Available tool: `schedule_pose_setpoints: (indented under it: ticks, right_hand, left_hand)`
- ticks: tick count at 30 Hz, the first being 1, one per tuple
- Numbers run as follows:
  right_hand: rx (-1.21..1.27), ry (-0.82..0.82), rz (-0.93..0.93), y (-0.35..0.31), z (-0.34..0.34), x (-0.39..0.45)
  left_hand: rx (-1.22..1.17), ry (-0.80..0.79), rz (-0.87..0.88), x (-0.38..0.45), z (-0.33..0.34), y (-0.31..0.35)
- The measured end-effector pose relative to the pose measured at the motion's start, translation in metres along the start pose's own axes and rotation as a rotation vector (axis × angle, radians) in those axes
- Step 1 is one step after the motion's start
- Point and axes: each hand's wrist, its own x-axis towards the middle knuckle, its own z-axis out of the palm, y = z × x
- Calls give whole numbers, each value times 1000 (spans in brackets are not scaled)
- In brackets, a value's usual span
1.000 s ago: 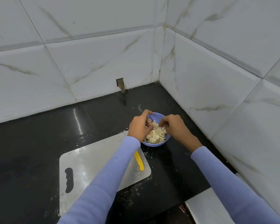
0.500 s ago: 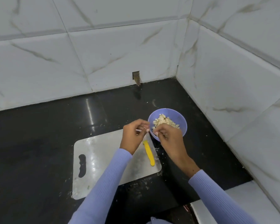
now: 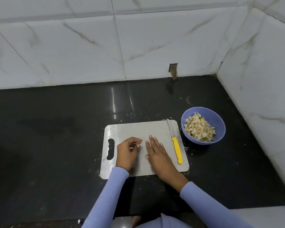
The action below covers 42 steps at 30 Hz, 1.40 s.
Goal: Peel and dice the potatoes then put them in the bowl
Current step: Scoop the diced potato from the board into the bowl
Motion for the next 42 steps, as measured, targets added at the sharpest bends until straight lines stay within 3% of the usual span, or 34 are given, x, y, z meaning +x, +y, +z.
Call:
schedule_pose_setpoints:
  ticks: [3, 8, 11, 13, 22, 30, 38, 42]
  right_hand:
    - [-37, 141, 39, 5, -3, -13]
    - [16, 227, 104, 18, -14, -7]
    - [-155, 226, 263, 17, -28, -3]
    - [-258, 283, 260, 16, -29, -6]
    - [-45, 177, 231, 18, -27, -7]
    - [-167, 92, 304, 12, -51, 8]
    - [524, 349, 361, 27, -88, 0]
    - [535, 511, 424, 43, -126, -16]
  left_hand:
    - [5, -14, -5, 2, 2, 0]
    - [40, -88, 30, 2, 11, 6]
    - [49, -114, 53, 4, 15, 10]
    - [54, -129, 62, 5, 18, 12]
    - [113, -200, 63, 10, 31, 17]
    - [133, -217, 53, 12, 36, 20]
    - [117, -257, 53, 11, 39, 24]
    - [156, -322, 92, 12, 48, 30]
